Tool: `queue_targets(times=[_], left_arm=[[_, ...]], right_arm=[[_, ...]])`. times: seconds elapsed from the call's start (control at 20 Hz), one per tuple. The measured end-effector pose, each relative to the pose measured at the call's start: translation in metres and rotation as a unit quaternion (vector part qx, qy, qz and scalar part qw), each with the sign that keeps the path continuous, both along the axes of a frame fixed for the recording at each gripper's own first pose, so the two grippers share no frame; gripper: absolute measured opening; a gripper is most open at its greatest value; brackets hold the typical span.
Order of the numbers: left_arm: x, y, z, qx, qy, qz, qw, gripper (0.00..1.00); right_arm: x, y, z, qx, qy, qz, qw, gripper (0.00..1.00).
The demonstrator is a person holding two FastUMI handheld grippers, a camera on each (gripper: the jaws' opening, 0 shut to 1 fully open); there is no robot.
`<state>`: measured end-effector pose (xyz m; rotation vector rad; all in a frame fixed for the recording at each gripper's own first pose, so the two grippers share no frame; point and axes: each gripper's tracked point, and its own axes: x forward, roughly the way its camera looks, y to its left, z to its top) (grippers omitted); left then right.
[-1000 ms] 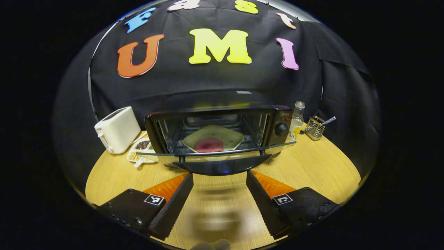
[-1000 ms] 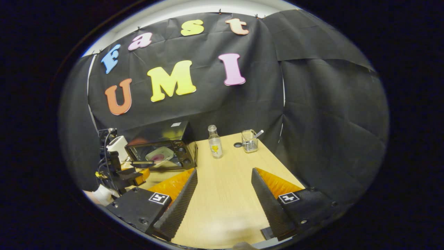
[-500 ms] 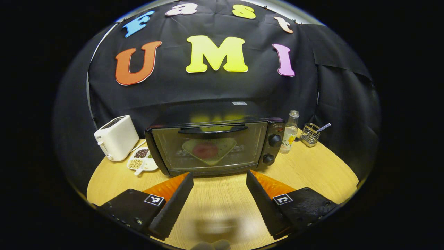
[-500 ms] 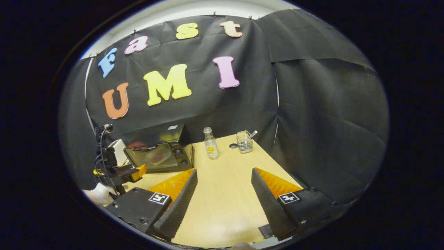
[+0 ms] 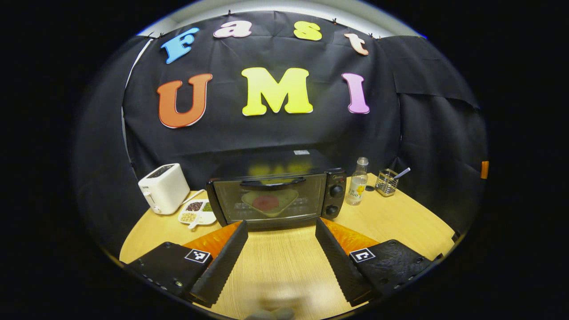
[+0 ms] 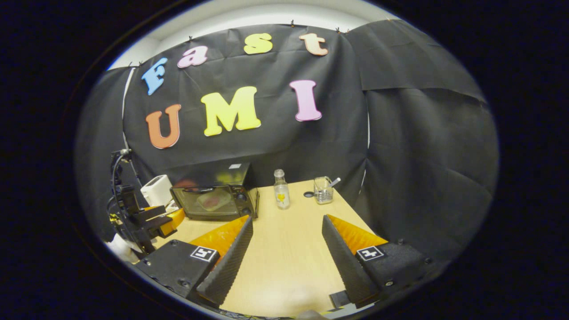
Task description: Open the electric oven with the left hand, put the food in, and close the electric oven.
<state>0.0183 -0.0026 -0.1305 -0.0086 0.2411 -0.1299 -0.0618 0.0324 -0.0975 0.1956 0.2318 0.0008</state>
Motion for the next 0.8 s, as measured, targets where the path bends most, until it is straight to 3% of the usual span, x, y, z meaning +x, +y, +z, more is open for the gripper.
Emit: queue_targets(times=[0.3, 0.4, 0.8], left_arm=[[-0.079, 0.01, 0.093, -0.009, -0.08, 0.043, 0.996, 0.98], [-0.109, 0.016, 0.121, -0.004, -0.107, 0.064, 0.992, 0.98], [-0.219, -0.001, 0.161, -0.008, -0.138, 0.122, 0.983, 0.97]], right_arm=[[-0.021, -0.008, 0.053, -0.025, -0.069, 0.036, 0.997, 0.96], [-0.033, -0.01, 0.072, -0.033, -0.093, 0.059, 0.993, 0.99], [-0.086, -0.054, 0.108, -0.057, -0.171, 0.092, 0.979, 0.96]])
